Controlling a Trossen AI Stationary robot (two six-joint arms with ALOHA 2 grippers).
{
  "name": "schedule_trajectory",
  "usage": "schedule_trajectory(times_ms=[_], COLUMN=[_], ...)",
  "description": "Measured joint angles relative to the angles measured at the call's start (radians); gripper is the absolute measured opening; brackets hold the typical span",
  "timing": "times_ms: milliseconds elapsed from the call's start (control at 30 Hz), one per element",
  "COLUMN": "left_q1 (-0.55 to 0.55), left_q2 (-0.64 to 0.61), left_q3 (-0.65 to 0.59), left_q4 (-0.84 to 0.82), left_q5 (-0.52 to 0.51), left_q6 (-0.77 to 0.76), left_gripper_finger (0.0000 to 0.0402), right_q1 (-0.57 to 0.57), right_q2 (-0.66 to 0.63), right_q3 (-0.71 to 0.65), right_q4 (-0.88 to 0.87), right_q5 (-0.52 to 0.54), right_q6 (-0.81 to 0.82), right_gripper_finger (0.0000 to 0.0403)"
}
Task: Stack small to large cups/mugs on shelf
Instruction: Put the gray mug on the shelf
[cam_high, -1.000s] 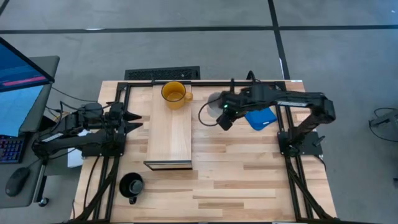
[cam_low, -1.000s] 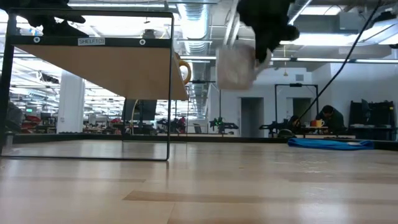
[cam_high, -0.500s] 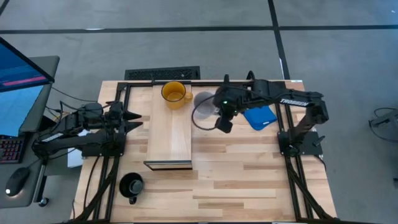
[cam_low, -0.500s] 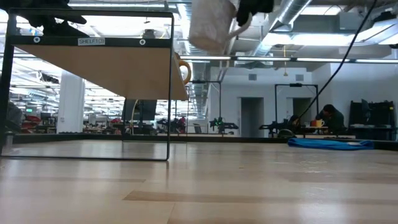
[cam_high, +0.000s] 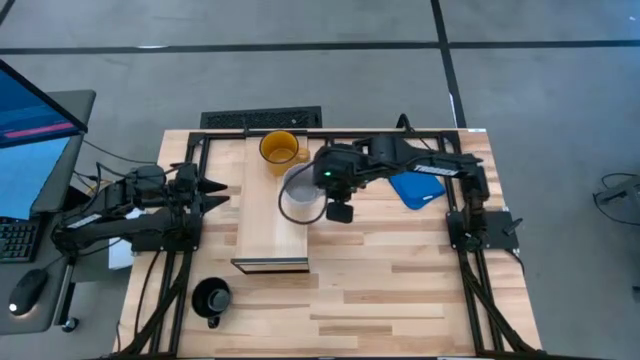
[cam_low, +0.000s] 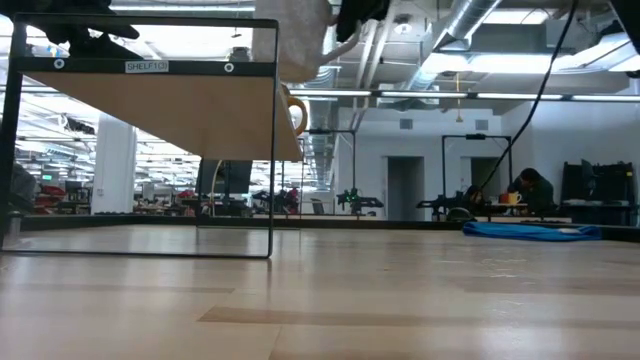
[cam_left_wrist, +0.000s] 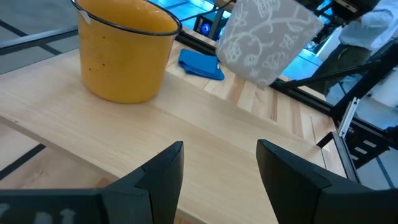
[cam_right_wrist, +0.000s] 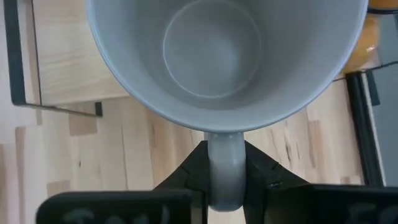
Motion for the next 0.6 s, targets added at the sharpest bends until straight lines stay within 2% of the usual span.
schedule_trajectory(times_ms=[300, 600], left_q1=[0.0, 0.0], left_q2=[0.0, 0.0], left_q3=[0.0, 0.0], left_q4=[-0.004, -0.008], left_q5=[0.002, 0.002], left_q6=[0.0, 0.0], left_gripper_finger=[0.0194, 0.0194], right_q1=[-0.006, -0.01], right_q2=[0.105, 0.109], right_q3=[0.096, 0.093], right_q4=[-0.016, 0.055], right_q5=[-0.052, -0.076], right_q6=[-0.032, -0.05], right_gripper_finger=[0.0067, 0.0067])
